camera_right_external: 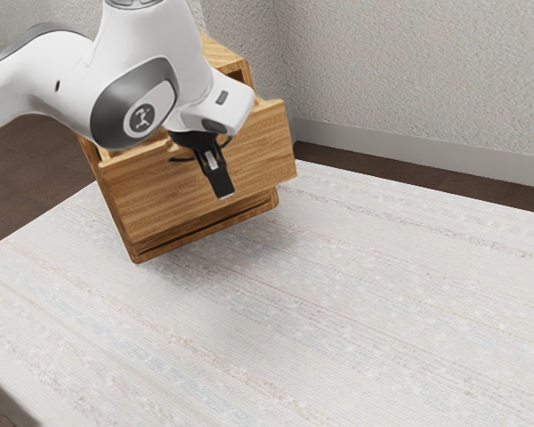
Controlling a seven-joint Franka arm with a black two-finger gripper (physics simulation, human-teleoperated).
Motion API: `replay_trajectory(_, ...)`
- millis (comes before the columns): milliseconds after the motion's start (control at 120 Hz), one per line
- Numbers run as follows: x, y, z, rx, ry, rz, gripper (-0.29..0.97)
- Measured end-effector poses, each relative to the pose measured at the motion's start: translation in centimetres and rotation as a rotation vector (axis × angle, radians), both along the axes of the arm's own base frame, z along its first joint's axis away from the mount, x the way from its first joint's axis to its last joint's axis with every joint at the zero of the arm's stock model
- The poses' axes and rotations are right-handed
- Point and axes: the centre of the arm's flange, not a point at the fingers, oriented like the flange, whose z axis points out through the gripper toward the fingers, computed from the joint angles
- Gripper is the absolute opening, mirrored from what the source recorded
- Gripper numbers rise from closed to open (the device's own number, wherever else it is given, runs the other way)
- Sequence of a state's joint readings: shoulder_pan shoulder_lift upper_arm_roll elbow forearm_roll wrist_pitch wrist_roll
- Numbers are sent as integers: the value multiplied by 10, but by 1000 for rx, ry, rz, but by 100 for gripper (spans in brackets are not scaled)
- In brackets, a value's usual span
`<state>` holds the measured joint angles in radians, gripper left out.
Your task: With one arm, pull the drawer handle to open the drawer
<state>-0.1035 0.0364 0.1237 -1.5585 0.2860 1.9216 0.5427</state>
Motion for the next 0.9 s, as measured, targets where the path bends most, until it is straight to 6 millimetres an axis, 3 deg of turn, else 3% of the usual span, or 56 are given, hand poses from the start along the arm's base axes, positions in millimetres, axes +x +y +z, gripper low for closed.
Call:
replay_trajectory(233, -12, -14, 2, -4, -4, -7, 65)
replay_trajectory(900, -16, -25, -8, 9, 0, 24, 68)
